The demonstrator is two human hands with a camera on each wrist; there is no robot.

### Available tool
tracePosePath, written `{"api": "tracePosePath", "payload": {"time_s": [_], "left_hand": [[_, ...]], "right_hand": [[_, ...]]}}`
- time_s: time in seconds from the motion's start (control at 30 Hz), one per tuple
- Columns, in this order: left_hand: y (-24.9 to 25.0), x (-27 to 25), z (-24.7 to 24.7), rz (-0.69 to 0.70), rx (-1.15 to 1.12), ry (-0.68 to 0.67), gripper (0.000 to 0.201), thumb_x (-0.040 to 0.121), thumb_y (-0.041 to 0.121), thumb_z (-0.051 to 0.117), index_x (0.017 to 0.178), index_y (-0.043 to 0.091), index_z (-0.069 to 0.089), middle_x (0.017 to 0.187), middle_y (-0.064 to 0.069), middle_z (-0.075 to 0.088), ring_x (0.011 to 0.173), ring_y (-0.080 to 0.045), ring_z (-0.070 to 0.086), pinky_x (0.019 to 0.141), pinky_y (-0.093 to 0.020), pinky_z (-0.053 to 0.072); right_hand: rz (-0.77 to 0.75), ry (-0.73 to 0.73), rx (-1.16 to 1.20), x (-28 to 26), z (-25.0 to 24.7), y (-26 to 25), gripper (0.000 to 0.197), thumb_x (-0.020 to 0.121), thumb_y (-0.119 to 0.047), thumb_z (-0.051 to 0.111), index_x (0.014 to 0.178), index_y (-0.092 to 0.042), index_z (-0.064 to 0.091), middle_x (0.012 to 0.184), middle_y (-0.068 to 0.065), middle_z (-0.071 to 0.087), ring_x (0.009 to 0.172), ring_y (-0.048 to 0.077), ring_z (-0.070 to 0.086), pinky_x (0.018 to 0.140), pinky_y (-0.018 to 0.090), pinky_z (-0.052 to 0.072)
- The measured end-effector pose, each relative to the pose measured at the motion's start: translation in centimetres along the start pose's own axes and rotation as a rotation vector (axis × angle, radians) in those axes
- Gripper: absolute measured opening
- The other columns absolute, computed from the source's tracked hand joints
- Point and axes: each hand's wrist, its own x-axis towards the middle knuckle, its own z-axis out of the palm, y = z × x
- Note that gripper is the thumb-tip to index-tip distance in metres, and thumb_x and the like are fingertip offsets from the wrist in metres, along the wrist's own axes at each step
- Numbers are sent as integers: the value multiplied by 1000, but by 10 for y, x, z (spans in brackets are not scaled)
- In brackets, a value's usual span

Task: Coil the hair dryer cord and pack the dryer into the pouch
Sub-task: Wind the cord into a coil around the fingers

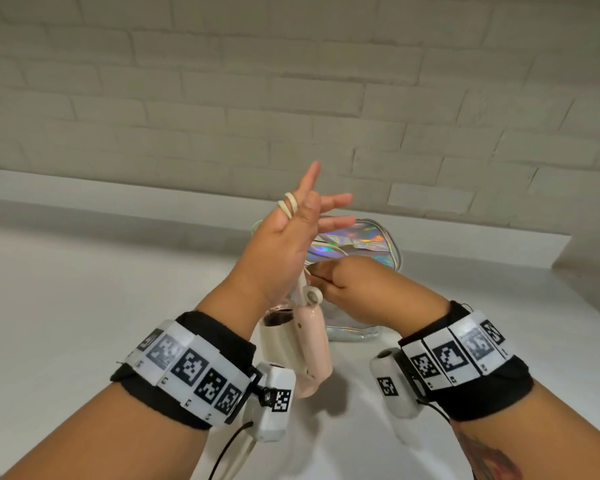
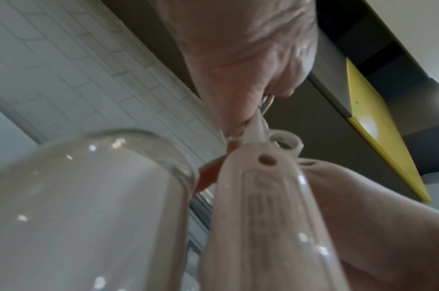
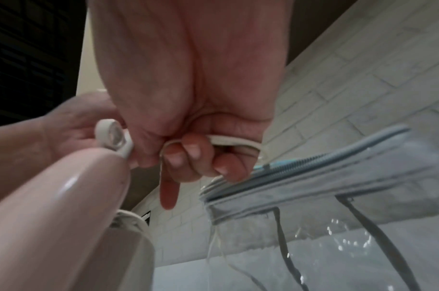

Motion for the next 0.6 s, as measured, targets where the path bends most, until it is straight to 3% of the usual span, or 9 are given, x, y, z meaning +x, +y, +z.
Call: {"api": "tracePosePath", "payload": {"time_s": [0.1, 0.17, 0.23, 0.33, 0.47, 0.53, 0.6], "left_hand": [[6, 7, 1, -17, 122, 62, 49, 102, 33, 31, 149, 23, 22, 106, -1, 67, 86, -13, 71, 63, -11, 46], [8, 11, -1, -43, 238, 85, 46, 102, 34, 31, 147, 25, 27, 96, 1, 68, 79, -13, 71, 68, -16, 49], [7, 12, -3, -84, 319, 66, 43, 101, 37, 32, 143, 26, 35, 87, 1, 67, 74, -15, 71, 79, -23, 51], [6, 8, -6, -133, 454, 48, 39, 100, 39, 34, 132, 25, 52, 73, 5, 66, 59, -8, 64, 70, -23, 48], [8, 2, -12, -149, 436, 1, 47, 99, 47, 32, 98, 13, 65, 60, -5, 62, 45, -18, 54, 50, -23, 44], [12, 1, -16, -147, 436, -46, 57, 93, 56, 27, 82, 15, 65, 57, -7, 57, 42, -22, 45, 42, -20, 37], [17, -1, -20, -176, 370, -142, 68, 84, 71, 26, 77, 17, 66, 55, -4, 52, 45, -22, 40, 39, -18, 31]], "right_hand": [[-70, 21, -76, -7, -7, -1, 35, 95, -40, 41, 73, -15, 54, 70, 5, 60, 70, 27, 52, 66, 39, 45], [-106, 24, -74, -12, -16, -4, 37, 92, -37, 47, 60, -20, 42, 56, -2, 44, 62, 24, 44, 59, 39, 39], [-142, 55, -57, -19, -28, -9, 37, 88, -30, 52, 56, -19, 38, 52, -1, 38, 56, 21, 40, 57, 41, 39], [-160, 108, 59, -25, -47, -11, 25, 81, -20, 57, 59, -14, 47, 52, 0, 41, 53, 14, 40, 56, 37, 41], [-165, 153, 433, -27, -69, -11, 16, 81, -19, 60, 68, -25, 66, 54, -11, 56, 56, -3, 48, 61, 26, 44], [-195, 184, 560, -22, -77, -8, 11, 82, -20, 60, 75, -19, 68, 62, -5, 62, 63, 5, 51, 62, 26, 42], [-226, 196, 684, -17, -82, -3, 11, 85, -17, 59, 80, -10, 66, 71, 5, 62, 69, 17, 50, 66, 30, 40]]}}
